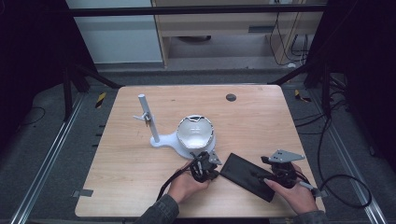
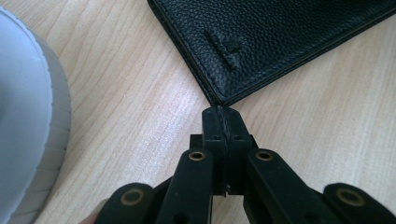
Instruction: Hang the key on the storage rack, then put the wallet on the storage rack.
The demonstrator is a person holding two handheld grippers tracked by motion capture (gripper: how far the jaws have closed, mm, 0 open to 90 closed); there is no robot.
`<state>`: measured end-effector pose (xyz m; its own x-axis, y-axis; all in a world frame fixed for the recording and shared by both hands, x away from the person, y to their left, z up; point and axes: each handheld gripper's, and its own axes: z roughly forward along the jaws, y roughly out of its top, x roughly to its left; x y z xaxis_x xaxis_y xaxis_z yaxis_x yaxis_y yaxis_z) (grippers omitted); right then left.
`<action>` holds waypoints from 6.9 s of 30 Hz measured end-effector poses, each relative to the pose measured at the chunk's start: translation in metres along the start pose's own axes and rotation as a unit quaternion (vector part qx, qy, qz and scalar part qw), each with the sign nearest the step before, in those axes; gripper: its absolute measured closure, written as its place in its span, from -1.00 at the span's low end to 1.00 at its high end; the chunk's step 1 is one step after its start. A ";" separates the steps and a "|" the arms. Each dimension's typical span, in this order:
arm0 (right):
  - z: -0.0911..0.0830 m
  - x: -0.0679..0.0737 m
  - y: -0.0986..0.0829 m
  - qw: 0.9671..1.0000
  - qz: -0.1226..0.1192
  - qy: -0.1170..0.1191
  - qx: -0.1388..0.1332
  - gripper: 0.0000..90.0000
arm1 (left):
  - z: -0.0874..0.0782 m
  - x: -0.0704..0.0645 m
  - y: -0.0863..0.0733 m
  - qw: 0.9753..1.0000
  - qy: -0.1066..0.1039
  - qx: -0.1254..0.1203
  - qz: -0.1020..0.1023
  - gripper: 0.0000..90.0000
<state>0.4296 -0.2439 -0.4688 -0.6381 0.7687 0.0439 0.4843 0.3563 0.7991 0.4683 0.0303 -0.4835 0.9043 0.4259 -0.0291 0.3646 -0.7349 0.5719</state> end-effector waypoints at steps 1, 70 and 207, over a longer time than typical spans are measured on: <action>0.000 -0.001 0.000 1.000 -0.002 0.000 -0.002 -0.36 | 0.000 0.000 0.000 1.000 -0.002 -0.001 -0.001 0.99; -0.035 0.039 0.064 0.973 -0.203 -0.084 0.065 0.88 | -0.061 0.005 0.026 0.987 -0.002 -0.153 -0.042 -0.23; 0.022 0.017 -0.006 0.998 -0.013 -0.062 -0.020 -0.66 | -0.231 0.051 0.053 0.980 0.100 -0.170 -0.032 0.80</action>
<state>0.4290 -0.2214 -0.4858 -0.5706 0.8197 -0.0493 0.4426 0.3575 0.8224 0.4825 0.1354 -0.2656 0.8082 0.5851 0.0669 0.2940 -0.4993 0.8150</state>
